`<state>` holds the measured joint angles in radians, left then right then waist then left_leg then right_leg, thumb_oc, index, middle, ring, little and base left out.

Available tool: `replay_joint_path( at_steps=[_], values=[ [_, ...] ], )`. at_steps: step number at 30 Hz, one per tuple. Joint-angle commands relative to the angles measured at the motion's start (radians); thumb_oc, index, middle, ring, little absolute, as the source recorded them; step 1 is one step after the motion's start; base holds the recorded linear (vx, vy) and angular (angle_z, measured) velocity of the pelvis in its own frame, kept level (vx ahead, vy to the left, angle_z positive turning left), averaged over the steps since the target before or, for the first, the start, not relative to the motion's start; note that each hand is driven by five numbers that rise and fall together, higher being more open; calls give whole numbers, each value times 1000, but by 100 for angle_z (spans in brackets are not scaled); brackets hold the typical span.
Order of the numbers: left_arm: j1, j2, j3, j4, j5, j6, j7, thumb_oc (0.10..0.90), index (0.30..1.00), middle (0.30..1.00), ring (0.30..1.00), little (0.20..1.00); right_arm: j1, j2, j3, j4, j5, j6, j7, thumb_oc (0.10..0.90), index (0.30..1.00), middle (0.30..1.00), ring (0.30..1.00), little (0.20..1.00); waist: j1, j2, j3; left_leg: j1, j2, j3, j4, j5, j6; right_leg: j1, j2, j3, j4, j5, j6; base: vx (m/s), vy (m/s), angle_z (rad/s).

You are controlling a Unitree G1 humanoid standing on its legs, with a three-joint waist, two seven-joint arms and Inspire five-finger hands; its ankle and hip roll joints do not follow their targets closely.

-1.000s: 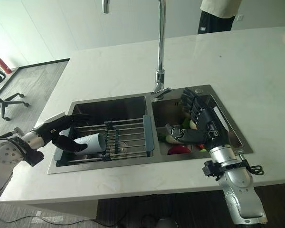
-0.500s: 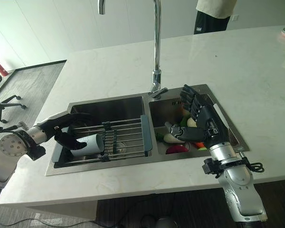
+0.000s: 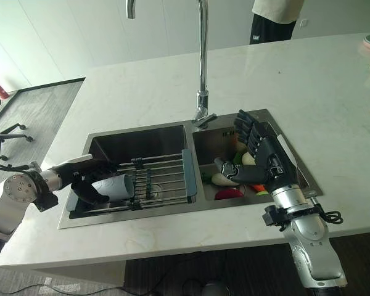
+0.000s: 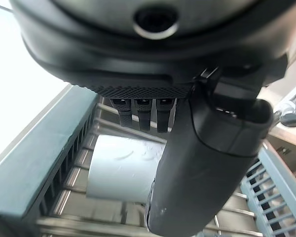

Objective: Place the dishes in the dishwasher.

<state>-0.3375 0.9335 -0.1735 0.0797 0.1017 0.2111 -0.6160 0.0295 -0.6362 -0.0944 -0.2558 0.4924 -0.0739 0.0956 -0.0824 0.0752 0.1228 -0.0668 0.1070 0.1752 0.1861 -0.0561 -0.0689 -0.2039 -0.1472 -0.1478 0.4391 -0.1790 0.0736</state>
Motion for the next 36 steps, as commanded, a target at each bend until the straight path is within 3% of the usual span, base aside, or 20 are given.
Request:
replay_joint_path(
  at_steps=[1, 13, 26, 36],
  values=[
    [-156, 123, 29, -9, 29, -7, 3, 800, 900, 900, 900, 900, -151, -53, -44, -50, 47, -110, -12, 800, 900, 900, 900, 900, -19, -10, -44, -8, 33, 31, 114, -173, -5, 118, -7, 2, -139, -20, 90, 27, -1, -4],
    [-162, 124, 30, -5, 37, -1, -7, 800, 900, 900, 900, 900, -152, -53, -43, -47, 44, -112, -3, 800, 900, 900, 900, 900, -23, -7, -43, -6, 42, 39, 114, -173, -8, 108, -9, 10, -139, -16, 94, 23, -4, -2],
    [-168, 108, 27, 36, 40, -39, 87, 800, 900, 900, 900, 900, -151, -45, -36, -45, 38, -119, -4, 800, 900, 900, 900, 900, -29, -7, -42, -5, 45, 46, 114, -174, -8, 103, -10, 12, -139, -14, 95, 5, -3, -1],
    [-149, 83, 23, 70, 96, -27, 102, 800, 900, 900, 900, 900, -148, -38, -33, -48, 28, -120, -1, 800, 900, 900, 900, 900, -31, -7, -39, -3, 48, 48, 114, -172, -9, 106, -9, 13, -139, -15, 94, 1, -1, 0]
  ],
)
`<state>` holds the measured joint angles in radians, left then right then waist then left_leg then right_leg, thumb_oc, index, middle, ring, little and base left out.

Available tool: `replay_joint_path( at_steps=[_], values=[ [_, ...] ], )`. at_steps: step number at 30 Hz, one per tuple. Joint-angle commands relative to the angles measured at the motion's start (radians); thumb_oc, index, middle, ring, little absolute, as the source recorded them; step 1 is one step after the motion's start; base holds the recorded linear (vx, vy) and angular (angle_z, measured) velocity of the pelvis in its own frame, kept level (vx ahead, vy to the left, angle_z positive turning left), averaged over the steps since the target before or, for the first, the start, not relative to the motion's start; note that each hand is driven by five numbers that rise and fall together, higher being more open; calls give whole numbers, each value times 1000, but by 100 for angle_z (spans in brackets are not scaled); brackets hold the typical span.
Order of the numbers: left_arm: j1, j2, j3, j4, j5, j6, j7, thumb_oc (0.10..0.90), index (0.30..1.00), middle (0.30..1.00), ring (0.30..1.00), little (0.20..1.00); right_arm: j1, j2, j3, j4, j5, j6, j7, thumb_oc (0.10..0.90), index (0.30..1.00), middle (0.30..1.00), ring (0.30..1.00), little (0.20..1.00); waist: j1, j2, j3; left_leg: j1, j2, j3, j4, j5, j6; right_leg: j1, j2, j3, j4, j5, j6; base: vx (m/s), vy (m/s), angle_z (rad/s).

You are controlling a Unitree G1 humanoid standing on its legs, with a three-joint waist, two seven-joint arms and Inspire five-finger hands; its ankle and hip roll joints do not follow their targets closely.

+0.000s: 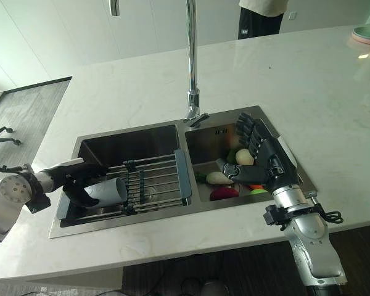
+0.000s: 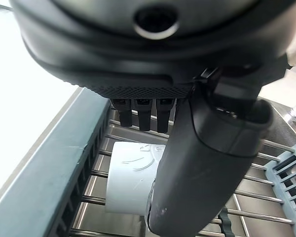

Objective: Place the dishes in the dishwasher.

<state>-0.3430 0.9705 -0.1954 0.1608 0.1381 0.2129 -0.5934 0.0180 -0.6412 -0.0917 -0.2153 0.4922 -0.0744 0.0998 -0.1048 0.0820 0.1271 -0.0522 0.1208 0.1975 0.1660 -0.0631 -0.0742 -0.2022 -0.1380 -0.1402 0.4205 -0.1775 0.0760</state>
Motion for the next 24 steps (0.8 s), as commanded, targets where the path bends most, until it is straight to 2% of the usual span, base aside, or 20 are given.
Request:
replay_joint_path(
  at_steps=[1, 16, 24],
  values=[
    [-143, 44, 43, -6, 66, -29, 82, 800, 900, 900, 900, 900, -136, -33, -34, -87, 27, -122, -4, 800, 900, 900, 900, 900, -9, -14, -43, -17, 34, 26, 134, -165, -4, 104, -19, 6, -121, -16, 91, 0, 0, 0],
    [-147, 18, -3, 38, 111, -19, 40, 800, 900, 900, 900, 900, -151, -41, -18, -80, 17, -124, -4, 800, 900, 900, 900, 900, -6, -20, -43, -18, 33, 24, 134, -165, -3, 106, -17, 4, -121, -17, 89, 0, 0, 0],
    [-145, 7, -25, 84, 189, -29, 50, 800, 900, 900, 900, 900, -155, -44, -16, -76, 12, -126, -2, 800, 900, 900, 900, 900, -2, -27, -44, -16, 34, 23, 134, -165, -3, 107, -16, 1, -121, -17, 90, 0, 0, 0]
  ],
)
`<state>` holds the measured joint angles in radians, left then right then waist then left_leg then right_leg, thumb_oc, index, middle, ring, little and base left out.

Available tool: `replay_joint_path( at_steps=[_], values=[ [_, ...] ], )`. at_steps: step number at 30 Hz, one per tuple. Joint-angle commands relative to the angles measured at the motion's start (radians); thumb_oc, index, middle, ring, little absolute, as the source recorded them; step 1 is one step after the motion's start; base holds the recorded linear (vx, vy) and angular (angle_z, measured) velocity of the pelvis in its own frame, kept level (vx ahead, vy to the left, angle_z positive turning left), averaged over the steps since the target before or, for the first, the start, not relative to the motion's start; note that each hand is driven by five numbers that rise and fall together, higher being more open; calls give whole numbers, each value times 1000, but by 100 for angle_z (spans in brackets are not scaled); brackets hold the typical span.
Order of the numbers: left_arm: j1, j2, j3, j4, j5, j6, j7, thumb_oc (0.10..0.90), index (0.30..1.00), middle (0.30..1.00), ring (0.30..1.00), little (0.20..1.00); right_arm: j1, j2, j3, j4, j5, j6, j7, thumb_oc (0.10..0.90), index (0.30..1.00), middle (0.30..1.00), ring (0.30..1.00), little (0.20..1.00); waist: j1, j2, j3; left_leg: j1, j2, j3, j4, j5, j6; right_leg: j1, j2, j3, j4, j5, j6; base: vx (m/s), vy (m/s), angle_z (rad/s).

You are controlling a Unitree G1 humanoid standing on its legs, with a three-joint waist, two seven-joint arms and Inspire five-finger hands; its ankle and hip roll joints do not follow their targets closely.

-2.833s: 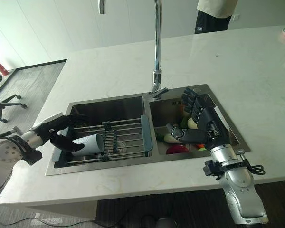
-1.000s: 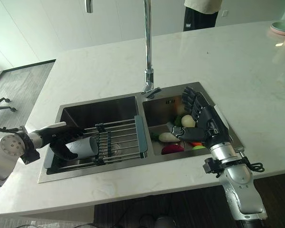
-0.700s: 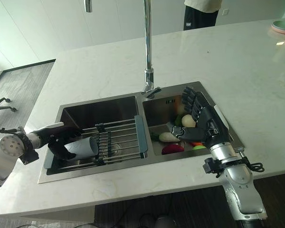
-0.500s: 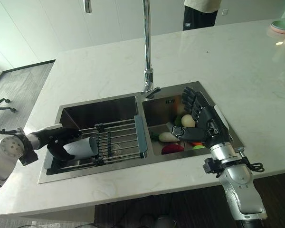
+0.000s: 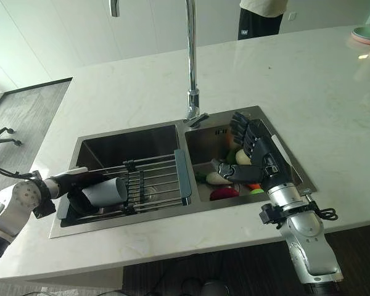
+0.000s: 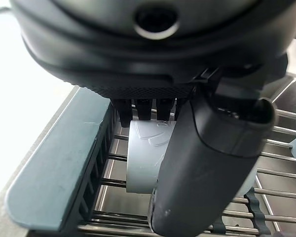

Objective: Place the dishes in the dishwasher.

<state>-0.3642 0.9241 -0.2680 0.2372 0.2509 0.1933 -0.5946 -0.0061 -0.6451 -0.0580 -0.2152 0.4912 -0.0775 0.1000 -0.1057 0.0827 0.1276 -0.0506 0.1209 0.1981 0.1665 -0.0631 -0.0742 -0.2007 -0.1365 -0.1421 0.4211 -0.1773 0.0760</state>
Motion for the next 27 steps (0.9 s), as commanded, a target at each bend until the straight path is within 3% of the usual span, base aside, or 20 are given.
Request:
replay_joint_path(
  at_steps=[1, 18, 27],
  values=[
    [-123, 53, 47, 8, 79, -8, 51, 800, 900, 900, 900, 900, -132, -39, -48, -76, 13, -124, -1, 800, 900, 900, 900, 900, -2, -28, -44, -18, 34, 23, 133, -165, -2, 106, -17, 2, -121, -17, 90, 0, 0, 0],
    [-71, 64, 63, 87, 153, -8, 66, 800, 900, 900, 900, 900, -120, -45, -58, -67, 7, -131, 3, 800, 900, 900, 900, 900, -1, -29, -39, -16, 32, 22, 133, -165, -2, 106, -13, 6, -121, -18, 89, 0, 0, 0],
    [-71, 58, 59, 122, 176, 36, 19, 800, 900, 900, 900, 900, -131, -50, -52, -66, 2, -128, -2, 800, 900, 900, 900, 900, 4, -29, -37, -15, 31, 19, 133, -165, -2, 109, -14, 2, -121, -18, 89, 0, 0, 0]
  ],
)
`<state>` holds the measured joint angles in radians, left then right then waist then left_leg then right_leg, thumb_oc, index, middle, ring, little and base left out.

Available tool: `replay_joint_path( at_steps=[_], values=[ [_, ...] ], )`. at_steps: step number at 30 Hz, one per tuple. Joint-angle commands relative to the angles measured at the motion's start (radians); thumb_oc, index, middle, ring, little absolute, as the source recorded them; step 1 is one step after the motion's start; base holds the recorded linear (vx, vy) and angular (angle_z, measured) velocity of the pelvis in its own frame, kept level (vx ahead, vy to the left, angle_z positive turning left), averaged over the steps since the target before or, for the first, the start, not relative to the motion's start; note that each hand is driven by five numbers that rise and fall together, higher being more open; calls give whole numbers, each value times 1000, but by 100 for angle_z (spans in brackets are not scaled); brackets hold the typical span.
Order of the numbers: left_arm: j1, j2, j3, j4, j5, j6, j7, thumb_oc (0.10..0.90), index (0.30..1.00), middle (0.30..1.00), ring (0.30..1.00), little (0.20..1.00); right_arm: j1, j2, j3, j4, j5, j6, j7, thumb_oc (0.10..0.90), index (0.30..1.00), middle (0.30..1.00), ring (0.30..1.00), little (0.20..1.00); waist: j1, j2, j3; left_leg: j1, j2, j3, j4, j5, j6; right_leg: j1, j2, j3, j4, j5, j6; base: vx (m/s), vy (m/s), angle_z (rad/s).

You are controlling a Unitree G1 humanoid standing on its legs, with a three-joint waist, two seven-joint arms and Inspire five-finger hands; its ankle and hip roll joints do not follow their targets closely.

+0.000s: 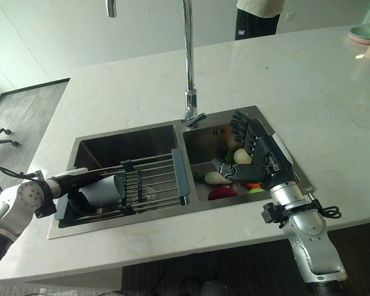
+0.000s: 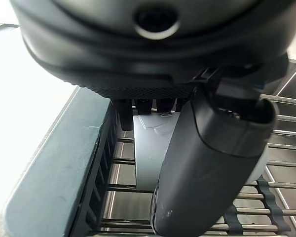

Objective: Place the dishes in the dishwasher.

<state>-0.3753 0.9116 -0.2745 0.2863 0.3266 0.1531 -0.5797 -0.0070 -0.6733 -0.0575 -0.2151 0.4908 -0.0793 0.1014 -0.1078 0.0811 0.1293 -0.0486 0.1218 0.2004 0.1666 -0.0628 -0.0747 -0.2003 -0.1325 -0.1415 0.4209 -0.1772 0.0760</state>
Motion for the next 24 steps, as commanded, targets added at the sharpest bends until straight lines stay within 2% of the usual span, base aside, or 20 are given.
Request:
replay_joint_path(
  at_steps=[1, 3, 4, 5, 11, 20, 21, 24],
  values=[
    [-59, 70, 66, 77, 103, 79, -1, 800, 900, 900, 900, 900, -130, -21, -52, -67, 1, -126, -4, 800, 900, 900, 900, 900, 6, -27, -39, -16, 30, 17, 133, -165, -2, 110, -18, 1, -121, -19, 89, 0, 0, 0],
    [-56, 67, 65, 80, 117, 82, -9, 800, 900, 900, 900, 900, -128, -20, -53, -67, -2, -128, -5, 800, 900, 900, 900, 900, 6, -27, -39, -16, 31, 17, 133, -165, -2, 110, -18, 1, -121, -18, 89, 0, 0, 0],
    [-49, 66, 67, 79, 132, 69, -1, 474, 411, 411, 411, 411, -126, -21, -57, -67, 0, -130, -3, 800, 900, 900, 900, 900, 6, -28, -39, -17, 30, 17, 133, -165, -2, 109, -17, 1, -121, -19, 89, 0, 0, 0],
    [-47, 66, 67, 82, 138, 66, 0, 400, 300, 300, 300, 300, -125, -21, -58, -66, 0, -132, -1, 800, 900, 900, 900, 900, 6, -28, -39, -17, 30, 16, 133, -166, -1, 109, -17, 1, -121, -19, 89, 0, 0, 0],
    [-55, 68, 49, 81, 156, 48, 21, 400, 300, 300, 300, 300, -125, -24, -56, -64, 4, -141, 1, 800, 900, 900, 900, 900, 3, -32, -39, -18, 31, 19, 133, -167, -2, 107, -17, 3, -121, -19, 90, 0, 0, 0],
    [-53, 62, 61, 36, 88, -14, 77, 400, 300, 300, 300, 300, -124, -21, -56, -63, -3, -141, -2, 800, 900, 900, 900, 900, 4, -35, -39, -15, 33, 20, 133, -168, -3, 108, -17, 2, -121, -19, 89, 0, 0, 0],
    [-48, 68, 77, 8, 63, -65, 119, 400, 300, 300, 300, 300, -122, -23, -57, -58, -2, -145, -2, 800, 900, 900, 900, 900, 7, -36, -39, -14, 32, 20, 133, -168, -3, 111, -18, 0, -121, -20, 89, 0, 0, 0],
    [-40, 79, 106, -28, 19, -93, 161, 400, 300, 300, 300, 300, -116, -20, -67, -59, -3, -142, 1, 800, 900, 900, 900, 900, 11, -38, -40, -13, 32, 19, 133, -168, -4, 113, -21, -4, -121, -20, 89, 0, 0, 0]
  ],
)
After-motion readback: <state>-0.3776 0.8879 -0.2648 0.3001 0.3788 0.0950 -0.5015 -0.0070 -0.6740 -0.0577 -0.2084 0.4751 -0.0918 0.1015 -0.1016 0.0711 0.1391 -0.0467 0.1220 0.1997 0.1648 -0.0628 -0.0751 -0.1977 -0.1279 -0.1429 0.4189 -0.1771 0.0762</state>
